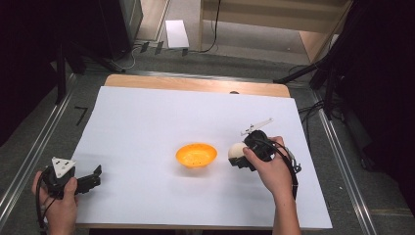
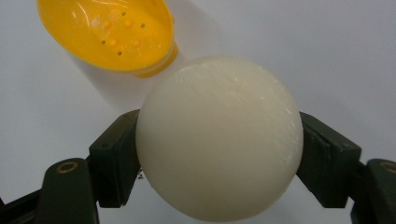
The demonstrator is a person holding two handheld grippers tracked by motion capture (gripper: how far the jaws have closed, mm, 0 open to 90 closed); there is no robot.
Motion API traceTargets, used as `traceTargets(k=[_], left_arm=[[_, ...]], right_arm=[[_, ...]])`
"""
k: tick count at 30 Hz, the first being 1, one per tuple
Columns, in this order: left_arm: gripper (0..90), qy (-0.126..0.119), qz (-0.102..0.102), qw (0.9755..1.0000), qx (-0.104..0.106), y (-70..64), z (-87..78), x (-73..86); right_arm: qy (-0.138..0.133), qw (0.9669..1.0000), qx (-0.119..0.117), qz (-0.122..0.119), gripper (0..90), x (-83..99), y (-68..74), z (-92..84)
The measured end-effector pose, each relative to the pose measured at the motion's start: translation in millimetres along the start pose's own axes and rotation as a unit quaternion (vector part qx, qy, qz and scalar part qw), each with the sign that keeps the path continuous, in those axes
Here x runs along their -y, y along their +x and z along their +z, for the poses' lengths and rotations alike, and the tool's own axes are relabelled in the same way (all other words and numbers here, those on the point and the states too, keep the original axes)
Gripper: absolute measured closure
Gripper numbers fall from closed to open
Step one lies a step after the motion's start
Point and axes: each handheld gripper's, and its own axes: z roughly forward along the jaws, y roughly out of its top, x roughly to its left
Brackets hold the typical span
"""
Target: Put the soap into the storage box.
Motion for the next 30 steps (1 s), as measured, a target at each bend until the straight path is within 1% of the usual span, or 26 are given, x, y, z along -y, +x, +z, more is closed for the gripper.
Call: traceTargets(k=[2, 13, 15, 26, 30], left_arm=[[0.2, 0.001, -0.003, 1.0, 0.001, 0.6, -0.1, 0.0], [0.2, 0.001, -0.002, 1.0, 0.001, 0.1, 0.1, -0.1], [0.2, 0.003, 0.001, 1.0, -0.001, -0.2, 0.2, -0.2], [0.2, 0.004, 0.003, 1.0, -0.002, -0.6, 0.3, -0.3], [0.2, 0.004, 0.004, 1.0, -0.002, -0.8, 0.5, -0.2]], right_arm=[[-0.002, 1.0, -0.002, -0.002, 24.8, -3.5, 2.4, 1.0], [-0.006, 0.9998, -0.008, -0.017, 24.8, -19.9, 14.1, 0.9], [-0.006, 0.9996, -0.012, -0.024, 24.8, -23.4, 17.7, 1.2], [-0.002, 0.9992, -0.017, -0.036, 24.8, -33.7, 26.6, 4.8], [-0.003, 0.9987, -0.019, -0.046, 24.8, -38.4, 32.0, 7.8]])
